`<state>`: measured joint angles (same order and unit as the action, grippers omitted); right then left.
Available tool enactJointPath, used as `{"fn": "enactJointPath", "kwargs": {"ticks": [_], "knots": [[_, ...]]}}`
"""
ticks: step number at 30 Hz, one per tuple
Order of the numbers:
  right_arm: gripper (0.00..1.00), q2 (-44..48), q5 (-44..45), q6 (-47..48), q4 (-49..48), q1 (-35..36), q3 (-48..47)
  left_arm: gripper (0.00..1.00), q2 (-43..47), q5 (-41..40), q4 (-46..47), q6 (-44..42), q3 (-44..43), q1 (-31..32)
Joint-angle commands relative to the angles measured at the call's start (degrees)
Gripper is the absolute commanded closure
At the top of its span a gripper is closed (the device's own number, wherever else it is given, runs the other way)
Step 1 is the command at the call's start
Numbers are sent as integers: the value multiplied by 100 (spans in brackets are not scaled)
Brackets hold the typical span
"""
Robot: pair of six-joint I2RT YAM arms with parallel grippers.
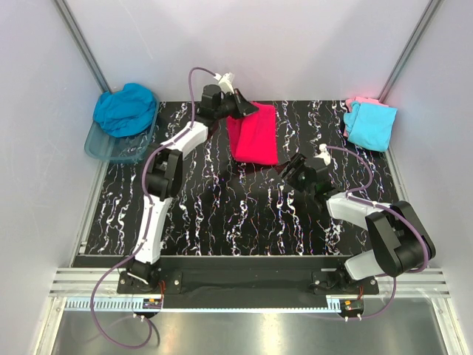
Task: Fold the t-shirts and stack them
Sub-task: Neatly place the folded tshirt to the corner
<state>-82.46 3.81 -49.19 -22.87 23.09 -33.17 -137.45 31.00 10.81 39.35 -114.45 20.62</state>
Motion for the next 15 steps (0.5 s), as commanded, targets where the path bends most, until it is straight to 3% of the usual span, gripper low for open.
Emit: {"fn": "enactJointPath", "kwargs": {"ticks": [1,5,15], "knots": [[27,-7,32,-3,-235,37,-85,100,-492,1214,1395,800,-551,-93],[27,-34,23,-3,-244,29,-102,100,-766,1303,1424,1127,-815,-198],[28,36,-3,-12,-323,37,-41,100,-1099,644,913,1223,-499,-699]]}}
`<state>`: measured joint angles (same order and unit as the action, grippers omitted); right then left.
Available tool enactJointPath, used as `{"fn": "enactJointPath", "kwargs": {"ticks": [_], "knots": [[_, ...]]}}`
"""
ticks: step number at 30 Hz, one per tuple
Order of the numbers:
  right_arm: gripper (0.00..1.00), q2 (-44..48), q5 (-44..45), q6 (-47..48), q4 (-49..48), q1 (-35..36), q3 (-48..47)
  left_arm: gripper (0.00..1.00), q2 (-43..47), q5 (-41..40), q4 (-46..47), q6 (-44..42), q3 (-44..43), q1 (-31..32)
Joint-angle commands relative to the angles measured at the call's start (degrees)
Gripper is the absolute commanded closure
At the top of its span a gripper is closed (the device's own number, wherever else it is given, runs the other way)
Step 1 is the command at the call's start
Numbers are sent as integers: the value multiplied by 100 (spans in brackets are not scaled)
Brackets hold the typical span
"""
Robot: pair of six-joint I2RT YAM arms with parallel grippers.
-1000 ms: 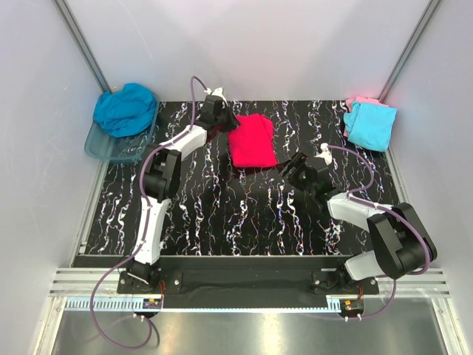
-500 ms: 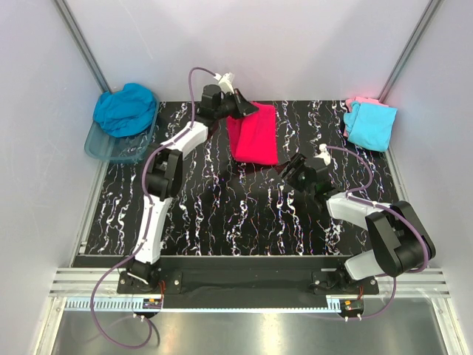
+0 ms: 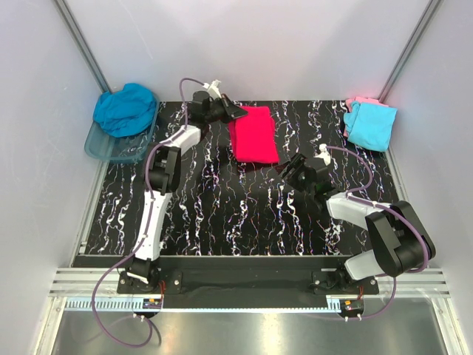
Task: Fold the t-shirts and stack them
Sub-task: Neatly place the folded tshirt to the corner
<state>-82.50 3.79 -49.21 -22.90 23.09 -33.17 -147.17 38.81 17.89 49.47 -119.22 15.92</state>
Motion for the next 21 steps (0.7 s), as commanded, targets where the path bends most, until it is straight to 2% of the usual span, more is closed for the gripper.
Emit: {"fn": "enactJointPath", "kwargs": {"ticks": [1,6,9,12,13,18,19,21], "knots": [[28,58,-1,8,-338,37,-15,100,-206,-206,232,299,-22,-273],[28,146,-19,17,-549,29,100,100,-373,-409,286,353,4,-467],[29,217,-54,34,-707,29,179,97,-566,-374,22,344,-399,-502],[30,313,-54,43,-804,37,241,68,-821,-330,-180,326,-707,-511],[30,348,-63,61,-822,37,267,50,-856,-313,-207,326,-804,-503],[30,314,-107,43,-918,29,293,8,-962,-286,-260,344,-840,-502],[30,279,-115,26,-936,29,293,1,-945,-303,-251,344,-814,-502],[31,243,-159,8,-971,29,276,1,-840,-295,-137,405,-630,-502]]}}
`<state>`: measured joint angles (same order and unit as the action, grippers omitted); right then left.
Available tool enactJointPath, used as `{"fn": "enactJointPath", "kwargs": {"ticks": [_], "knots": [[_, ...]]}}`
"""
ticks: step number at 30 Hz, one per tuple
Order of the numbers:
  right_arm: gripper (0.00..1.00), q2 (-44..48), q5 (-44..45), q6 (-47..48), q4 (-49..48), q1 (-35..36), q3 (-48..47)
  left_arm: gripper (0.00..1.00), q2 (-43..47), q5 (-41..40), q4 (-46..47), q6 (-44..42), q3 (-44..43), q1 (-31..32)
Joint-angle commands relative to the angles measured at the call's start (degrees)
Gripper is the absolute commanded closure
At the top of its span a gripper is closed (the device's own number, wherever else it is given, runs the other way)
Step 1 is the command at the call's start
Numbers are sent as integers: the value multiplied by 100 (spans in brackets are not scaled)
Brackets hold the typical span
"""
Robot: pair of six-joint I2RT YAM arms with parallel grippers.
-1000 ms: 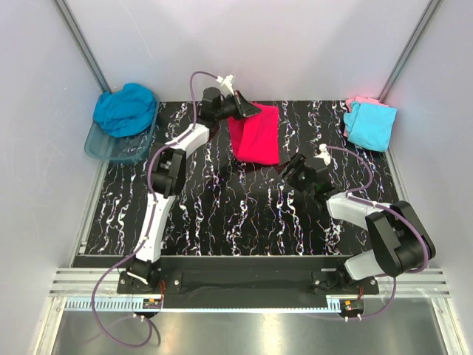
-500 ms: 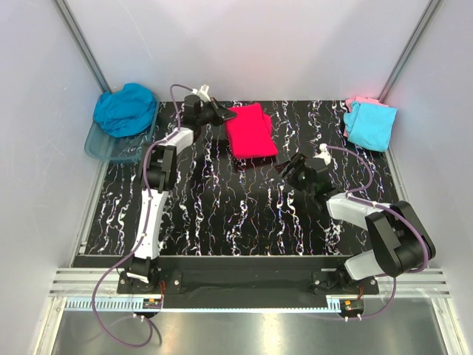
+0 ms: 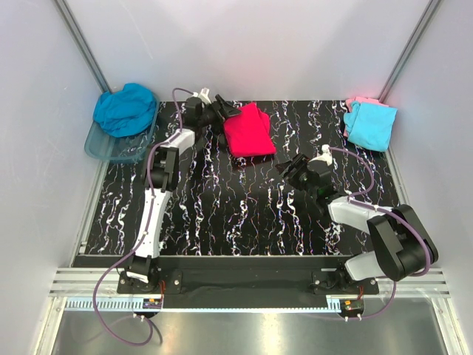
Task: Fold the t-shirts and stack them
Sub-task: Neatly place the folded tshirt to the corner
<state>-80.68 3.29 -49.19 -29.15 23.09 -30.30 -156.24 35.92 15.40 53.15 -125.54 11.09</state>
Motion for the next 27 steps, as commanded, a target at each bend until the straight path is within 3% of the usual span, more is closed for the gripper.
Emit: {"fn": "enactJointPath", "kwargs": {"ticks": [1,5,9,12,18,24,27], "knots": [[31,44,-101,15,-355,37,-11,1,137,2,191,55,125,-11],[31,-17,-109,15,-372,37,-28,1,612,-6,447,-5,914,-19],[31,-140,-188,-55,-451,29,-37,1,1523,-427,-471,-986,1303,-28],[31,-176,-215,-91,-478,37,-54,1,2366,-1619,-1354,-1734,1610,-46],[28,35,-197,-73,-443,37,42,1,3397,-2895,-2497,-2334,1866,-160],[16,-139,-311,-318,-644,29,-71,1,4812,-3943,-2534,-1977,3305,-195],[14,-937,-627,-669,-1179,37,-317,1,5804,-3761,-1928,-1529,4813,-151]]}}
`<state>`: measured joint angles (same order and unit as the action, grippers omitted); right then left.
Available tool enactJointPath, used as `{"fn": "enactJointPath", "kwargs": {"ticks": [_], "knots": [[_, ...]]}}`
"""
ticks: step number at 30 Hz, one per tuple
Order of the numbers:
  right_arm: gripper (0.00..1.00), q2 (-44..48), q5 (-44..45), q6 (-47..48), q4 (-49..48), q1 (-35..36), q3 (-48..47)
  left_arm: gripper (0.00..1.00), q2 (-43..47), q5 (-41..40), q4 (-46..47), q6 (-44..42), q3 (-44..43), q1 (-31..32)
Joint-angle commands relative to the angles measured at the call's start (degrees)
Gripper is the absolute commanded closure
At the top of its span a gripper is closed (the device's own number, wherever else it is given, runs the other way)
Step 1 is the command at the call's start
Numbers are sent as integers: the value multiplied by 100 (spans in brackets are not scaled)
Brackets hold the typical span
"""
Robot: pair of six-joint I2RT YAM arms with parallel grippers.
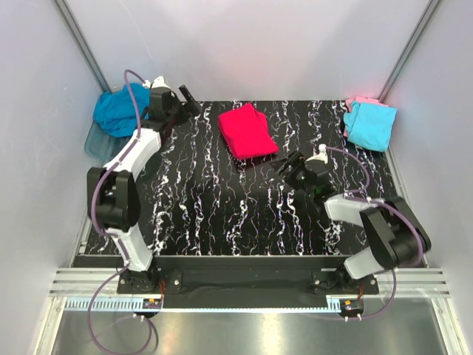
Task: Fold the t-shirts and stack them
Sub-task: Neatly place the folded tshirt to the corner
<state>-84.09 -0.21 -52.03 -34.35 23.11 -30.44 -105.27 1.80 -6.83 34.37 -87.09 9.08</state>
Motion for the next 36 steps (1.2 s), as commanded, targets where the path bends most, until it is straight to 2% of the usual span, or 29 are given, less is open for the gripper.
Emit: {"fn": "enactJointPath", "kwargs": {"ticks": [1,4,9,14,21,27,29,30,31,32,34,36], "knots": [[14,-782,-400,-491,-730,35,-401,1,954,-313,453,447,1253,76],[16,-1527,-602,-913,-1107,35,-770,1,1885,-373,787,553,2157,321],[17,-2460,-603,-1317,-1232,35,-1428,1,3424,-680,824,615,3371,726],[18,-2928,-393,-1468,-1083,167,-1921,1,4758,-743,570,667,3988,964],[18,-3972,-173,-1836,-820,395,-3027,1,5649,-1041,-20,553,4463,1578],[23,-4501,-14,-1890,-336,457,-3864,1,6290,-1260,-389,431,4902,1728],[34,-4449,161,-1846,-152,457,-3847,1,6527,-1384,-546,360,4938,1720],[44,-4310,196,-1837,-99,457,-3717,1,6589,-1445,-582,282,4921,1720],[68,-4221,310,-1837,84,440,-3628,1,6659,-1472,-652,246,4895,1728],[78,-4125,363,-1828,199,431,-3532,1,6678,-1490,-653,220,4886,1720],[94,-3695,590,-1697,515,387,-2980,1,6660,-1499,-670,158,4842,1720],[99,-3117,906,-1618,779,317,-2611,1,6625,-1507,-679,158,4807,1720]]}}
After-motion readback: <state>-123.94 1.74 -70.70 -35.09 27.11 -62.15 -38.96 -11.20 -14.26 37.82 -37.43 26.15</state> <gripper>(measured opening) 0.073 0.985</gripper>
